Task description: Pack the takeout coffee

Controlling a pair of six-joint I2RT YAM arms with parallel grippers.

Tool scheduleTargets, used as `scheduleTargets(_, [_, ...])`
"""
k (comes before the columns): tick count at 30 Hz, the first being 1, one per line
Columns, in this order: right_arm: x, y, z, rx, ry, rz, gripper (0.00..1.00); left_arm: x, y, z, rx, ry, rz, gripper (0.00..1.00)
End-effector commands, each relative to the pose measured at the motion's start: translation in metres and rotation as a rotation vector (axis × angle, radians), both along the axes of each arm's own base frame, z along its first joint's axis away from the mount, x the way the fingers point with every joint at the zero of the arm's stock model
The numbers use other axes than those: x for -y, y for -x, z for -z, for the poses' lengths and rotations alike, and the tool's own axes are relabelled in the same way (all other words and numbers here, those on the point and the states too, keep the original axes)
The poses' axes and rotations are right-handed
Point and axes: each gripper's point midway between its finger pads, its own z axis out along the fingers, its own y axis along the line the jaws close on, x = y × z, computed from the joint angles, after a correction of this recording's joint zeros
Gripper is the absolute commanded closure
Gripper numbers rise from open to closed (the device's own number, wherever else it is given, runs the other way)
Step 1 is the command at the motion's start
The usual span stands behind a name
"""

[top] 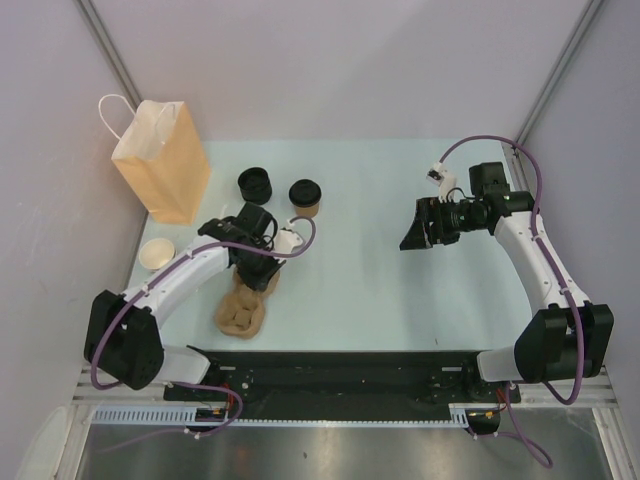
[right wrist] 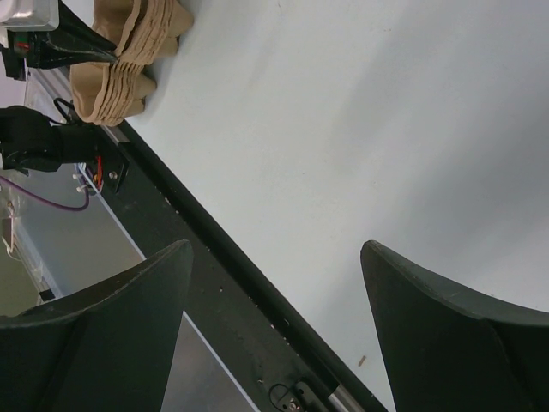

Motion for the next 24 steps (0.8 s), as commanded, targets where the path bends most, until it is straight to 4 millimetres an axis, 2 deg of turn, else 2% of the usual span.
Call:
scheduleTargets(1, [-0.001,0.000,-0.007,0.036,-0.015,-0.008,0.15,0.005,-0.005,-0.026,0.056,0.035,0.010,0.91])
scheduleTargets(7, [-0.001,0.000,-0.008,0.037,-0.018,-0.008,0.15,0.001,-0.005,-0.031,0.068,0.018,0.005,1.00])
scheduleTargets(19, [-0.001,0.000,-0.007,0.032,-0.022,-0.011,0.15,-0.002,-0.017,-0.055,0.149,-0.041,-0.011,1.00])
scheduleTargets(24, [-0.001,-0.001,-0.008,0.033,-0.022,-0.011,0.15,0.001,-0.018,-0.057,0.171,-0.104,0.035,1.00])
